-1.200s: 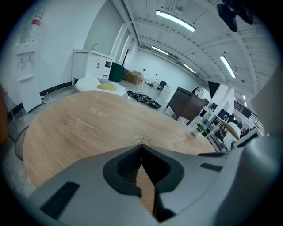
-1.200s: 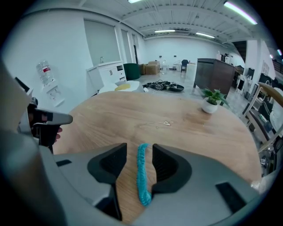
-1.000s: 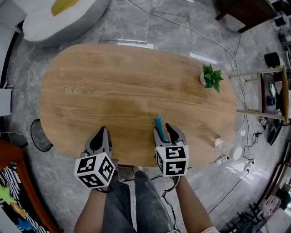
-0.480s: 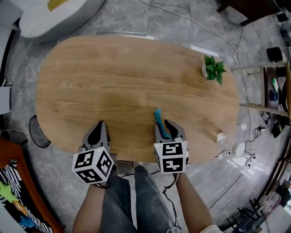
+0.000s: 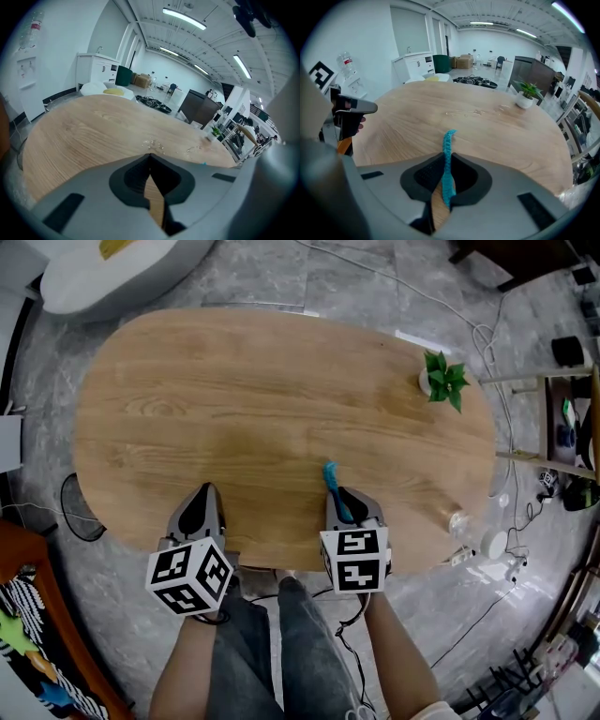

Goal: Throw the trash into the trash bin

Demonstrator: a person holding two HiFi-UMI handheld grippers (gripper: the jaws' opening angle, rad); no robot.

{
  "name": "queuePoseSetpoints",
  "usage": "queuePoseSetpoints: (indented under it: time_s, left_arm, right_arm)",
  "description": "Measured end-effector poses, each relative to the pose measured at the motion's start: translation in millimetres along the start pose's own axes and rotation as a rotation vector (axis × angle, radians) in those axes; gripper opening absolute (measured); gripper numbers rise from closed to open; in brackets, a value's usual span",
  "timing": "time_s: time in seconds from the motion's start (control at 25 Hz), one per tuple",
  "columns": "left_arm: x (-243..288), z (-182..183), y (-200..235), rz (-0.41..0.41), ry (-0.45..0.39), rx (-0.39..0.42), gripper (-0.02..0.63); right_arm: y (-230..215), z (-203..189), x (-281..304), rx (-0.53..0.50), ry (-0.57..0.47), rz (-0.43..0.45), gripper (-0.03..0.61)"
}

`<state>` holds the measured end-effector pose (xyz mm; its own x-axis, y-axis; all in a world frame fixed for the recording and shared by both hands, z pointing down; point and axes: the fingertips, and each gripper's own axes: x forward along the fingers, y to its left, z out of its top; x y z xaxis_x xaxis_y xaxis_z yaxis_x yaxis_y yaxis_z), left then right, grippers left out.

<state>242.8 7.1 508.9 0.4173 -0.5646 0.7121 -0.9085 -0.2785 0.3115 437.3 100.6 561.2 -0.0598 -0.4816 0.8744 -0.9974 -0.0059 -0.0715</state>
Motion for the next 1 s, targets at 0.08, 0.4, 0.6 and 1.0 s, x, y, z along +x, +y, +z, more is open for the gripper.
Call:
queuePoseSetpoints:
  time_s: [0.08, 0.4, 0.6, 1.0]
  left_arm:
    - [-0.8, -2.0, 2.4, 0.003, 0.002, -0.003, -0.009]
    - [-7.4, -0.7, 13.9, 0.016, -0.008, -0.027, -0.009]
    - [-12.9, 6.4, 24.6, 0.027, -0.029, -0.042, -0.009]
    - [-37.3, 18.7, 71.5, 0.068, -0.069, -0.098, -0.009]
  right_arm:
    - [0.6, -0.9, 0.5, 0.0, 0.007, -0.001, 0.035]
    - [3.4, 3.7, -0.9, -0.017, 0.015, -0.008, 0.026]
    - [10.9, 19.0, -6.3, -0.042, -0.008, -0.014, 0.023]
    - [45.4, 55.3, -4.9, -0.111, -0.037, -0.015, 0.023]
